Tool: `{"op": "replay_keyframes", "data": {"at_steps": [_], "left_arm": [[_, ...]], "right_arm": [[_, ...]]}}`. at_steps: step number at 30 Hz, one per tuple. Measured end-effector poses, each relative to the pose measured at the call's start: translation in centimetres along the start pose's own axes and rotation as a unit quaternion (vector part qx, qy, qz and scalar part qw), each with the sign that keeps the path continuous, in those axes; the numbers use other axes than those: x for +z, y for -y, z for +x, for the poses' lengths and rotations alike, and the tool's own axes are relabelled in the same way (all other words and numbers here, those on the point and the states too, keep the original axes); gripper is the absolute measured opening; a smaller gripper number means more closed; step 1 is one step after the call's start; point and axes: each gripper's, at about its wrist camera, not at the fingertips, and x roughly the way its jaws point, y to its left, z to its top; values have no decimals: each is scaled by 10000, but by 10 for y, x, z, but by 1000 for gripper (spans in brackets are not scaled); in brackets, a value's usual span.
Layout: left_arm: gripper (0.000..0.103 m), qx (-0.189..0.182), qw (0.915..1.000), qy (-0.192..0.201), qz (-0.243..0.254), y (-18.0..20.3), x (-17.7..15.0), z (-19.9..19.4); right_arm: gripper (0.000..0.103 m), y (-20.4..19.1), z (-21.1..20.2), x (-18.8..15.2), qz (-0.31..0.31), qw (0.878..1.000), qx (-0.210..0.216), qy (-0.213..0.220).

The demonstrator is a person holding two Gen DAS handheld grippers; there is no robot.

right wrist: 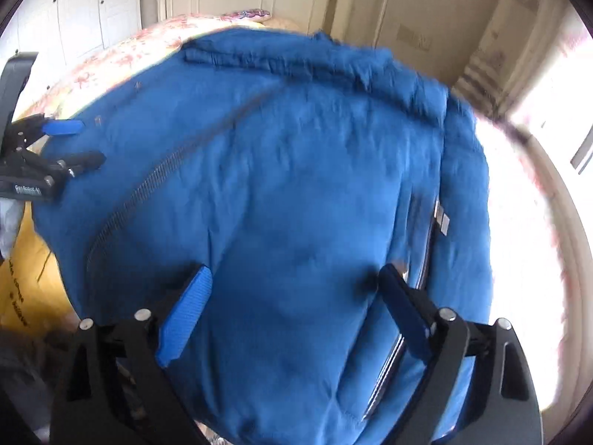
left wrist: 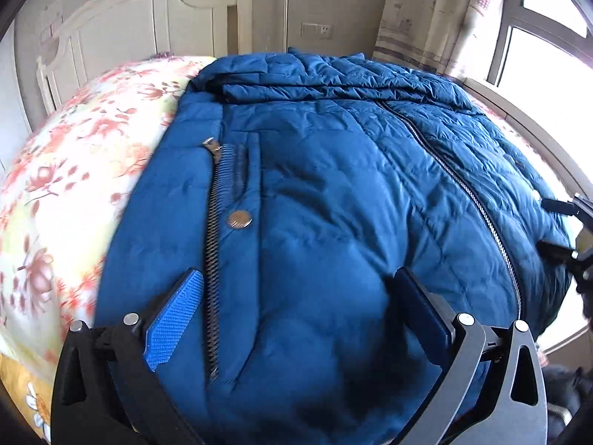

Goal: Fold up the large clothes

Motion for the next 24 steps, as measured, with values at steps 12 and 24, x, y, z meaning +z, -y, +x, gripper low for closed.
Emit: {"op": "replay_keyframes", "data": {"at_steps": [12, 24], "left_arm": [[99, 548, 9972, 344, -374, -44, -54, -63], [98, -1031, 9832, 383, -1459, -96, -105, -63]], "right_arm": [[92, 30, -36, -45, 478, 9983, -284, 153], [92, 79, -74, -142, 1410, 9887, 440, 268]]}}
